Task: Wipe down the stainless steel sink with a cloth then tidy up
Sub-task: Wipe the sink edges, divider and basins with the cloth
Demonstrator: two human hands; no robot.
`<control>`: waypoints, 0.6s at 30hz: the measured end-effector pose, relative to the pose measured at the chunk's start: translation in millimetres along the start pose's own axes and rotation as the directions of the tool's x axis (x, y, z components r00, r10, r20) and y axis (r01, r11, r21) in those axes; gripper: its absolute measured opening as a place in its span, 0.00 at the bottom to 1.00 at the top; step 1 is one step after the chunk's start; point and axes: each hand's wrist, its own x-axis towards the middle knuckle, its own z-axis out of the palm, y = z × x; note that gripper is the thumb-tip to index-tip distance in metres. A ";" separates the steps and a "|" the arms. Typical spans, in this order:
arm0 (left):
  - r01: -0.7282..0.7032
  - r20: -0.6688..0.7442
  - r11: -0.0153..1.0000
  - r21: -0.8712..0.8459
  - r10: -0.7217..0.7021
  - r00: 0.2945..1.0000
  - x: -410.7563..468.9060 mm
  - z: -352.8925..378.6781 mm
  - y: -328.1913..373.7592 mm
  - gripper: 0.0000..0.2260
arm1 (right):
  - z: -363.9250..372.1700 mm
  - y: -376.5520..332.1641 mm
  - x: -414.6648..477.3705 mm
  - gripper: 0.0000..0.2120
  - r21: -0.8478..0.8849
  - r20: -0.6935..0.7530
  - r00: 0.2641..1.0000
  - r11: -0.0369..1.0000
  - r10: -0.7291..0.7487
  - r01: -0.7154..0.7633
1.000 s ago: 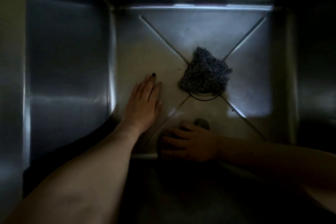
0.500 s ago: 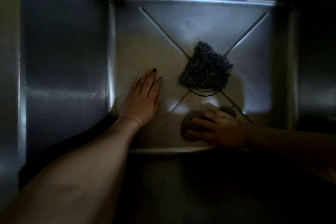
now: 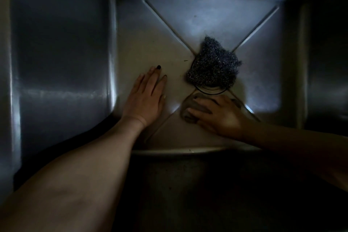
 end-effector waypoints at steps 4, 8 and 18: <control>0.005 0.004 1.000 0.004 -0.005 1.000 0.0 0.2 -0.1 0.22 | -12.4 14.4 -35.2 0.16 0.028 0.059 0.998 0.999 0.027 -0.028; -0.006 -0.015 1.000 0.004 0.006 1.000 -0.3 2.8 -1.3 0.22 | -12.0 -8.4 -44.3 0.19 0.025 0.142 0.989 0.999 0.034 -0.038; -0.029 -0.054 1.000 -0.004 0.028 0.998 -0.7 6.2 -2.3 0.21 | -22.6 -6.0 -38.8 0.18 0.116 0.176 0.966 0.970 0.191 -0.213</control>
